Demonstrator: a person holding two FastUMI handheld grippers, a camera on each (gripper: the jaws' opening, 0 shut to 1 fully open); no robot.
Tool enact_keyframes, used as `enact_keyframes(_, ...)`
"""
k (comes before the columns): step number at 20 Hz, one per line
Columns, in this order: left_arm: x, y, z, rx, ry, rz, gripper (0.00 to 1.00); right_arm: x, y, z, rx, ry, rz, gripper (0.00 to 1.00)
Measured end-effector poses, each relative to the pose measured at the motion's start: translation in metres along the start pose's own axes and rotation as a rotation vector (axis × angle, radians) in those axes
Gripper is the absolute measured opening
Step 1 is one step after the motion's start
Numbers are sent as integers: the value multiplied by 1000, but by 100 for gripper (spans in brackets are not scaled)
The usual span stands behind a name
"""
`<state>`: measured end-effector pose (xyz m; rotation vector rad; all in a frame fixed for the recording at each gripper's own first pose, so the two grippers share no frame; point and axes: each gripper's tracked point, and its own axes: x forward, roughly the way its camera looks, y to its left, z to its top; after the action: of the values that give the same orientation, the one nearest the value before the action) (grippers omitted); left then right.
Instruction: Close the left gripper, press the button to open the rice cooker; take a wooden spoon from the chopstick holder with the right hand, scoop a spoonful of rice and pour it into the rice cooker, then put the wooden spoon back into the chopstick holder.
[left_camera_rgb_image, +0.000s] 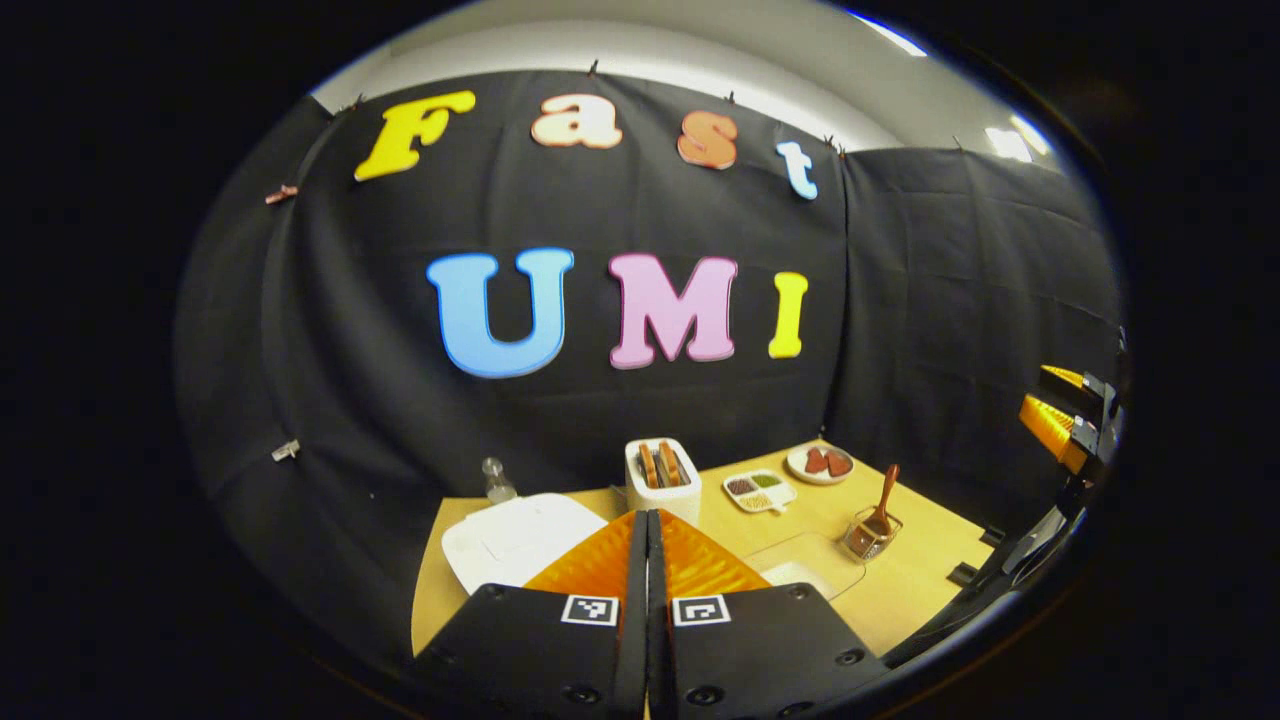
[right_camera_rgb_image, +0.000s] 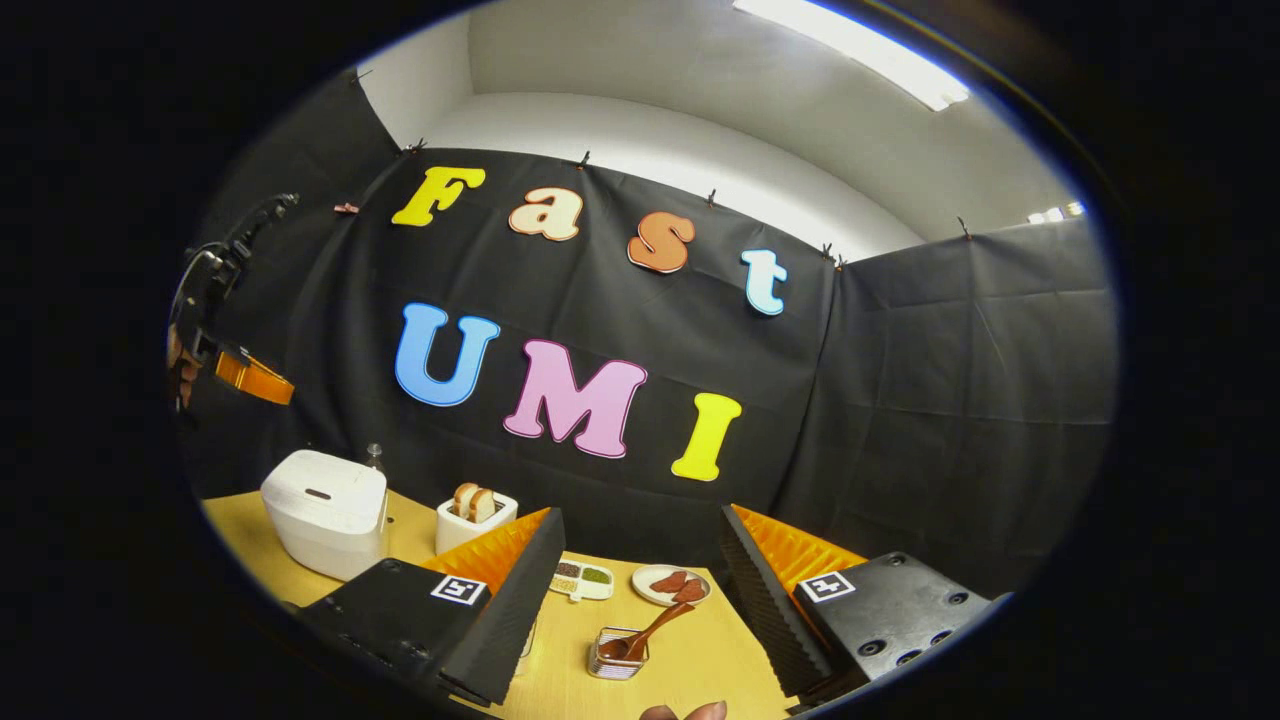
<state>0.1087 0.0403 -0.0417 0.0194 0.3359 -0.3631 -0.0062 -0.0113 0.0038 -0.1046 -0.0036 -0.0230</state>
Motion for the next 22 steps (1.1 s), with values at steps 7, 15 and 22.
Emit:
enact_keyframes(7,76,43,-87,15,355,-125,6,-4,-15,-7,8,29,-55,97)
enact_keyframes(15,127,69,-140,16,509,-120,6,-9,-32,-8,5,41,-116,97)
enact_keyframes(22,133,71,-162,60,563,-126,6,-9,-38,-18,2,66,-138,97)
